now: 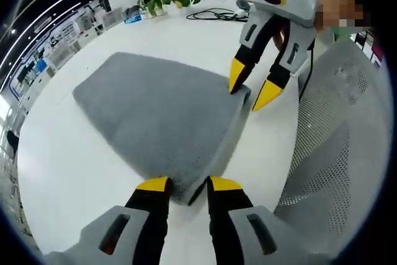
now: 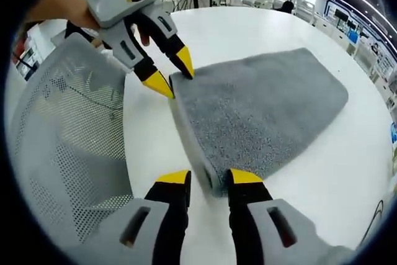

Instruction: Fold the towel on the table until its edges align and the towel forms a compact rectangular stack.

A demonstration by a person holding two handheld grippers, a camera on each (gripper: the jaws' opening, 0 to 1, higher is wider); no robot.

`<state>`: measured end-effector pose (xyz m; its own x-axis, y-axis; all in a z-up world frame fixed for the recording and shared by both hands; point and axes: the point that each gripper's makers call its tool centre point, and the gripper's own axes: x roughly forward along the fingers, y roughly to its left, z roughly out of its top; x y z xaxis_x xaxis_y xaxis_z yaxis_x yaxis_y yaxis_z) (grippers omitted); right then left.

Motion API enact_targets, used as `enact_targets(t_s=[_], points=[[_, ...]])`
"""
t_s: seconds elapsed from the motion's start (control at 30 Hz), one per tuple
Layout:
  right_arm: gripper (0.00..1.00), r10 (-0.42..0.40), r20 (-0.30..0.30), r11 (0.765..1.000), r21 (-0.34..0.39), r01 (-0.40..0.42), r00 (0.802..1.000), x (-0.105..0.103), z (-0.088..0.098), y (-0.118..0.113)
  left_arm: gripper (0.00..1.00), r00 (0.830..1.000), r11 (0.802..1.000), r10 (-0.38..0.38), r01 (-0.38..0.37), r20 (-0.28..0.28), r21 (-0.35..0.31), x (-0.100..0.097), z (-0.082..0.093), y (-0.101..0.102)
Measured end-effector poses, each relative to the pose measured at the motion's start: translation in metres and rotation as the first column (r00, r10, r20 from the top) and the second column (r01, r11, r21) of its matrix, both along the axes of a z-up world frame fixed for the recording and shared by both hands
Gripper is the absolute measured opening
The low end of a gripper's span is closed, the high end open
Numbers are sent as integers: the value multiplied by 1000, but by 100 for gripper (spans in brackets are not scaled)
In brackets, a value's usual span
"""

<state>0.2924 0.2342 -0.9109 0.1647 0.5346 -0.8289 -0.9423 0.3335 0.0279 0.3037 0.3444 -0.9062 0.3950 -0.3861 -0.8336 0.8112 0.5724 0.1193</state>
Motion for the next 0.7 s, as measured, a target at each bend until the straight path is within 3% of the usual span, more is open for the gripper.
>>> enact_targets(t_s=[0.27, 0.4, 0.7], points=[[19, 9, 18, 1000, -9, -9, 1000, 2, -5, 0, 25, 999, 999, -40, 40, 0, 11, 0, -5, -1], [13, 36, 64, 999, -32, -34, 997, 6, -6, -2, 24, 999, 999, -46, 46, -2, 10, 1, -6, -1], [13, 109, 145, 994, -44, -104, 983, 3, -6, -1, 22, 999, 999, -35, 35, 20, 6, 6, -7, -2]])
